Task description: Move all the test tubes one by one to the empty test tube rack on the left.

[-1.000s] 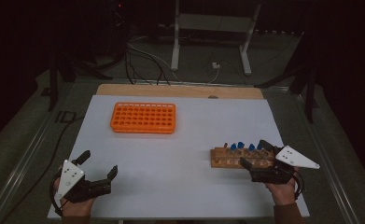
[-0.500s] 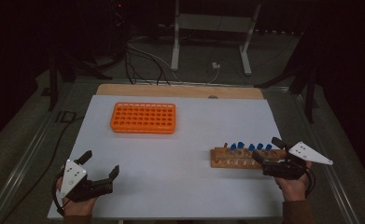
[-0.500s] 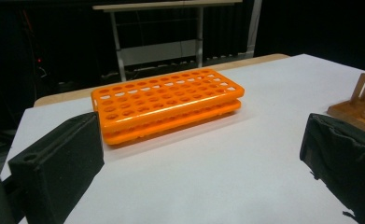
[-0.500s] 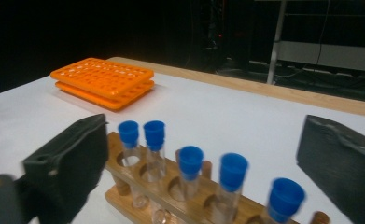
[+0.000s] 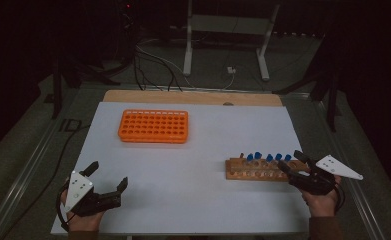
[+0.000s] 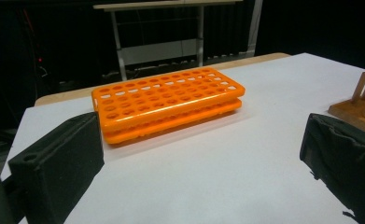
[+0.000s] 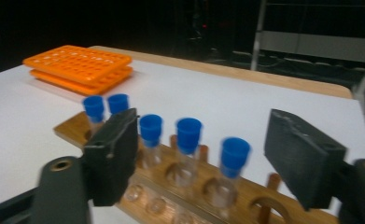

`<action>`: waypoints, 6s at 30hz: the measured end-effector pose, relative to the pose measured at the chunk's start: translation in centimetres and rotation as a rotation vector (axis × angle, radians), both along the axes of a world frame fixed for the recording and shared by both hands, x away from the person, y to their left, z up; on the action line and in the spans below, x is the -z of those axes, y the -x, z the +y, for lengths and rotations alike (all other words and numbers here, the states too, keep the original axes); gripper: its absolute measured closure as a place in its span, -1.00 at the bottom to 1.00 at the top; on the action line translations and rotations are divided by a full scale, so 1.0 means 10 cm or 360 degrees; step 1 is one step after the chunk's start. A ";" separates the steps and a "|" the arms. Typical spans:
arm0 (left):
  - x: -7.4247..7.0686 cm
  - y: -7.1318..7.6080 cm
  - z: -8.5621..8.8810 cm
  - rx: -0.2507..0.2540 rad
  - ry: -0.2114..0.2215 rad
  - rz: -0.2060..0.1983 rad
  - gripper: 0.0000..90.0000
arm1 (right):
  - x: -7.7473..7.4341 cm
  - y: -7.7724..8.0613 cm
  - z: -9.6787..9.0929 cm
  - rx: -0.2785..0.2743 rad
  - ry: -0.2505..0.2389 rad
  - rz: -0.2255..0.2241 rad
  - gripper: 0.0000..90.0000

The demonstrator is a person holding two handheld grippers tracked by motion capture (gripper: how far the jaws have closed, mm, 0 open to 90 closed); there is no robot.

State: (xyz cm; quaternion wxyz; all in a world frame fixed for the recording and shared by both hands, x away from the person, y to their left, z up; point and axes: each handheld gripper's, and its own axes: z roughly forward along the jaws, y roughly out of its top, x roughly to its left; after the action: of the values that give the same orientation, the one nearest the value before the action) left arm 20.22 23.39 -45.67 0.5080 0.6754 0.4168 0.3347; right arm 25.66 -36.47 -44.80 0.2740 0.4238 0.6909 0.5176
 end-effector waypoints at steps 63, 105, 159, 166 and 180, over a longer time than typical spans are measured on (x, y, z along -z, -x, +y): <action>0.02 -0.01 -0.03 0.0007 -0.0021 0.0023 -0.98 | -0.27 -0.03 -0.04 0.0054 0.0093 -0.0010 0.72; -0.11 -0.19 -0.37 0.0097 -0.0054 0.0084 -0.98 | -0.39 -0.02 0.70 -0.0345 0.0032 0.0012 0.71; -0.25 -0.77 -1.89 0.0554 -0.0084 0.0163 -0.84 | -0.41 -0.38 1.84 -0.0587 0.0033 0.0069 0.71; -0.24 -0.76 -1.97 0.0620 -0.0090 0.0141 -0.14 | -0.39 -0.38 1.96 -0.0619 0.0029 0.0073 0.71; -0.23 -0.81 -1.98 0.0707 -0.0066 0.0193 0.69 | -0.39 -0.35 2.02 -0.0651 0.0018 0.0073 0.71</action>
State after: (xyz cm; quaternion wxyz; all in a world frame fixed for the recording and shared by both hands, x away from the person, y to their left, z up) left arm 28.31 3.60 -43.42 0.5292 0.7798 0.2807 0.1820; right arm 29.16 -16.32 -40.90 0.1499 0.2848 0.7715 0.5489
